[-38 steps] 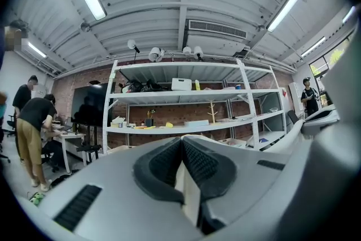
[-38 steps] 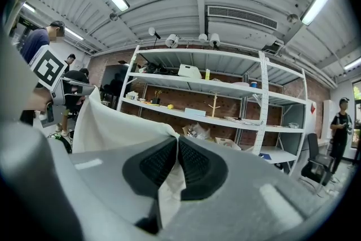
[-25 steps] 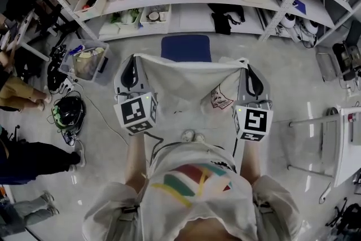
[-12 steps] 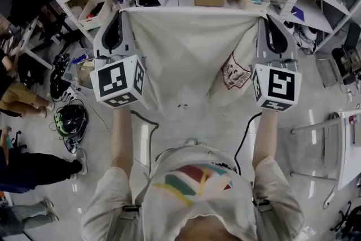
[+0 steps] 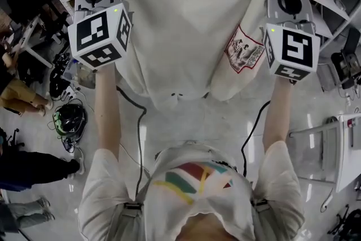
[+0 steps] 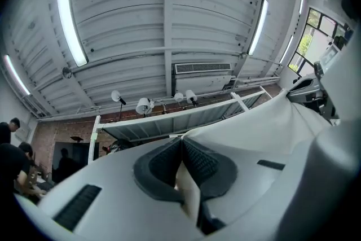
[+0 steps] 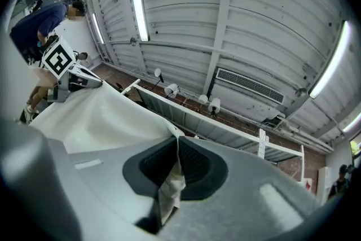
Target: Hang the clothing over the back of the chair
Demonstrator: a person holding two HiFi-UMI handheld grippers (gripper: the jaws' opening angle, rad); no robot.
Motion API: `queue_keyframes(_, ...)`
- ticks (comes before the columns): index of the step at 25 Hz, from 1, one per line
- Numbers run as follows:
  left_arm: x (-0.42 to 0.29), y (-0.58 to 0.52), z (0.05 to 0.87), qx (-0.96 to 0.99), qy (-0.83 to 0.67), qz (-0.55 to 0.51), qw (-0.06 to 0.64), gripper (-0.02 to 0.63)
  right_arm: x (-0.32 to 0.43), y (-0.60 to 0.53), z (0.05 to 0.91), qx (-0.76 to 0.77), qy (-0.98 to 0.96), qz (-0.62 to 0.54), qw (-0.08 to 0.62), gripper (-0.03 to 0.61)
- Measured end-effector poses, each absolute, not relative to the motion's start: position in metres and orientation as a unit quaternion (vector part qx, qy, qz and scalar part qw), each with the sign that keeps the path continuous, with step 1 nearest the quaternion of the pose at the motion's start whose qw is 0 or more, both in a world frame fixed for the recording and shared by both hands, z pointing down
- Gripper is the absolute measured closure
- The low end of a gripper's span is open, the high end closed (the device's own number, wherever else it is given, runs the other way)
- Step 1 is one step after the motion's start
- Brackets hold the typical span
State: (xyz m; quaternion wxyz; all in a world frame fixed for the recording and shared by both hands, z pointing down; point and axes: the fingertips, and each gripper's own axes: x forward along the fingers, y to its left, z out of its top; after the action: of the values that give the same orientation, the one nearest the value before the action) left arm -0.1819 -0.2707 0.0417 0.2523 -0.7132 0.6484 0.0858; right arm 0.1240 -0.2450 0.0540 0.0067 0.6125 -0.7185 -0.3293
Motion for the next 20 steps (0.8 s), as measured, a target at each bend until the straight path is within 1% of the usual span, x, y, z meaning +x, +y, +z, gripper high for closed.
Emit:
queue_keyframes(5,-0.182,-0.294,0.061,-0.719,0.651,0.065,0.235,0.597,0.124,-0.263,0.070,0.616,-0.724,-0.310,0.019,0.565)
queue_keyframes(8,-0.182,-0.311,0.088,-0.724,0.655,0.048,0.212,0.597,0.124,-0.279,0.095,0.616,-0.732,-0.288,0.041,0.565)
queue_keyframes(13,-0.177,-0.341,0.136,-0.725,0.660,-0.006,0.200,0.597,0.130,-0.304,0.138,0.618,-0.739,-0.256,0.082,0.565)
queue_keyframes(16,-0.179,-0.353,0.164,-0.730,0.660,-0.023,0.173,0.597,0.128,-0.317,0.162,0.615,-0.741,-0.247,0.111,0.565)
queue_keyframes(20,-0.175,-0.360,0.189,-0.735,0.658,-0.044,0.160,0.597,0.133,-0.328,0.190,0.614,-0.746,-0.222,0.130,0.565)
